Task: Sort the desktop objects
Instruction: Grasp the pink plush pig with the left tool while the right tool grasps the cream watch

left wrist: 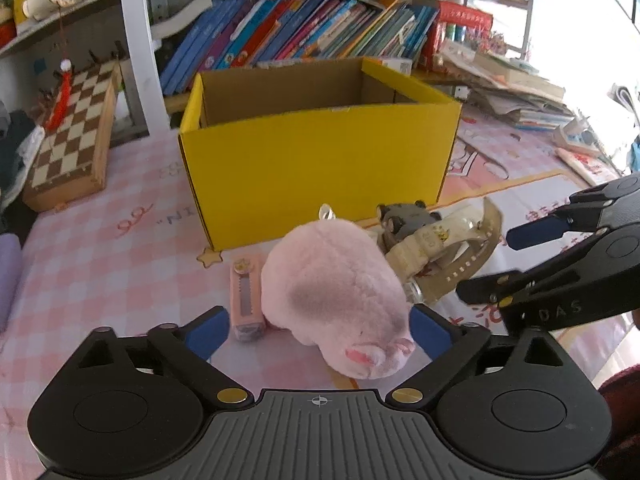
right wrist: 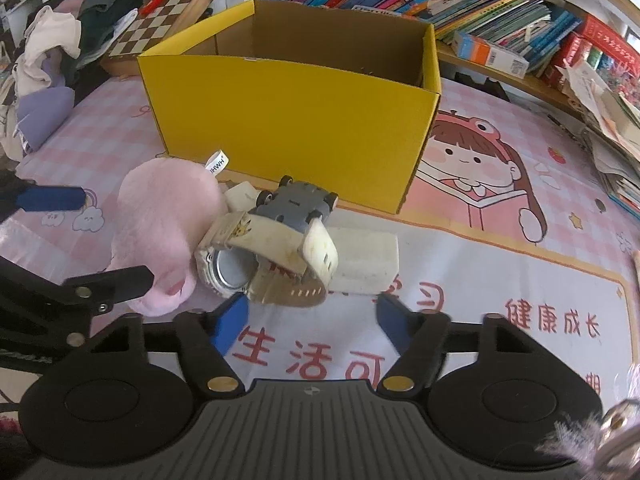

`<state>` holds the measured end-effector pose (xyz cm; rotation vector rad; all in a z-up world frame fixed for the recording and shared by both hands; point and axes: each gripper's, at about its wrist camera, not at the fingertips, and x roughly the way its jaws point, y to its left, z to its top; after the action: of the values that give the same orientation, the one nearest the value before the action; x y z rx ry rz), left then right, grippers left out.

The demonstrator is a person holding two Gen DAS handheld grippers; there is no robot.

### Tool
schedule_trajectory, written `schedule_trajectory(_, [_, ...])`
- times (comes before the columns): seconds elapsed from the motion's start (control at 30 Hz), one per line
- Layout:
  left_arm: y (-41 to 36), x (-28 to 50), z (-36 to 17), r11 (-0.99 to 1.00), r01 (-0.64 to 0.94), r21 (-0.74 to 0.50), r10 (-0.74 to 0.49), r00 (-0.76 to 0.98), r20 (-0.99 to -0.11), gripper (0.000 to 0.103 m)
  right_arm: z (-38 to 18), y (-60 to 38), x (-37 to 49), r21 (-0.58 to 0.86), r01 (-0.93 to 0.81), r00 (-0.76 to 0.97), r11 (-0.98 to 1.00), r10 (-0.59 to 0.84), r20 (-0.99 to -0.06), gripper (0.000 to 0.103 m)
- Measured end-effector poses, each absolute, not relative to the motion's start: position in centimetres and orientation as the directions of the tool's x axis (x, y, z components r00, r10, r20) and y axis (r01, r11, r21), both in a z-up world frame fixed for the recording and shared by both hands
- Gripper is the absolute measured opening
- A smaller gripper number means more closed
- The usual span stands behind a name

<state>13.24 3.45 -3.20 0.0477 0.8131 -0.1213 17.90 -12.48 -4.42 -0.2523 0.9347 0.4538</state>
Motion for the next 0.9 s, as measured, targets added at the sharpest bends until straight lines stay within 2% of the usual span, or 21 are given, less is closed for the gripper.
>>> schedule_trajectory(0.03, [3.6,13.5,-3.4,0.992,0.123,-0.012,-0.092,0.671,-0.735,0.094,-4.5,-12.4,18.2,-0.01,-0.483,0.504,0.875,0.269,-0.821,0.053])
schedule_trajectory(0.1, [3.8,13.8,-3.7,0.993,0.116,-0.037,-0.105,0.664,-0.74,0.093,-4.7,-12.4,18.7,-0.001,-0.489,0.49,0.872,0.274,-0.827,0.045])
schedule_trajectory(0.2, [3.3,14.1,-3.9,0.991,0.127,-0.038,-0.113,0.658,-0.745,0.09,-5.1,-12.4,19.2,0.012,-0.501,0.467,0.865,0.282,-0.838,0.039])
schedule_trajectory(0.37, [2.6,14.7,-4.4,0.989,0.144,-0.04,-0.125,0.647,-0.752,0.086,-5.7,-12.1,19.7,0.029,-0.523,0.434,0.852,0.295,-0.851,0.035])
schedule_trajectory(0.47, [2.3,15.0,-4.6,0.988,0.149,-0.047,-0.133,0.642,-0.756,0.084,-6.0,-12.1,19.9,0.041,-0.525,0.42,0.85,0.3,-0.857,0.021])
schedule_trajectory(0.63, [2.6,14.7,-4.5,0.987,0.143,-0.076,-0.151,0.645,-0.749,0.068,-5.7,-12.6,19.7,0.071,-0.517,0.421,0.853,0.326,-0.846,0.01])
schedule_trajectory(0.67, [2.7,14.6,-4.4,0.987,0.143,-0.079,-0.153,0.647,-0.747,0.066,-5.6,-12.6,19.6,0.069,-0.519,0.427,0.852,0.329,-0.843,0.009])
schedule_trajectory(0.73, [2.7,14.3,-4.2,0.987,0.144,-0.077,-0.154,0.652,-0.742,0.054,-5.3,-12.7,19.2,0.065,-0.52,0.441,0.851,0.333,-0.833,0.007])
schedule_trajectory(0.9, [2.9,13.4,-3.2,0.985,0.154,-0.082,-0.164,0.664,-0.73,0.042,-4.5,-13.0,18.3,0.057,-0.515,0.47,0.855,0.338,-0.815,0.005])
